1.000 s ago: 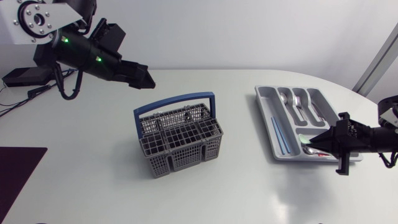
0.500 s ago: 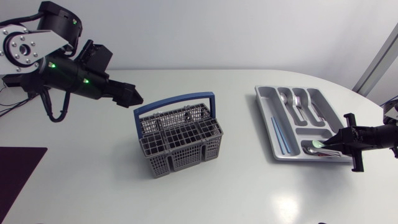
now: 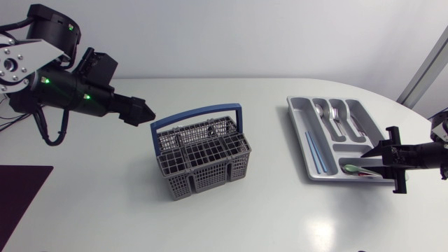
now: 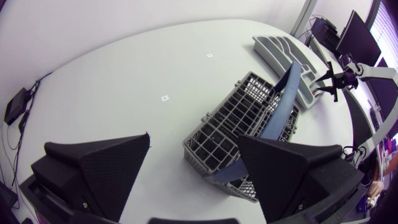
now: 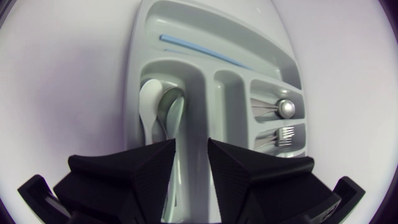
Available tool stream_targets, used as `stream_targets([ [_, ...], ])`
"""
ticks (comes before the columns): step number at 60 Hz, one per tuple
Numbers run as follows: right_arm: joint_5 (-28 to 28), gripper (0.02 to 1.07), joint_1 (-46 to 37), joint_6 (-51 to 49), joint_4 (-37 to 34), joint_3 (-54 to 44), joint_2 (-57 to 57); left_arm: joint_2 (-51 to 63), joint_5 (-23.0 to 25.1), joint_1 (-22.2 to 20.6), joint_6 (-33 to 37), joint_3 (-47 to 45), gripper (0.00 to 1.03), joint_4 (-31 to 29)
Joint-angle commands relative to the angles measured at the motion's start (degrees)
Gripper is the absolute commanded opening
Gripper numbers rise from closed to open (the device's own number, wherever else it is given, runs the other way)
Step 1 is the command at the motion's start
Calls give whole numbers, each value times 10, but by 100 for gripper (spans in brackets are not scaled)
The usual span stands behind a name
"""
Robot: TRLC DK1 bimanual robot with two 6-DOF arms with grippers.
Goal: Unload the cutlery basket into the drawer organizer.
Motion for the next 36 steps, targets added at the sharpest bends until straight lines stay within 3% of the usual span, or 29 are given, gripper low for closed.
stream_targets([
  [1,-17,62,16,37,-8,-12,-59,-17,-2,3,11,-18,98,3],
  [10,-45,73,72,146,-47,-25,-170,-28,-2,2,15,-39,98,3],
  [24,-46,89,245,434,-54,-50,-257,-31,-2,4,22,-76,98,13],
  [36,-12,89,367,600,41,-91,-233,-27,-12,6,32,-115,98,38],
])
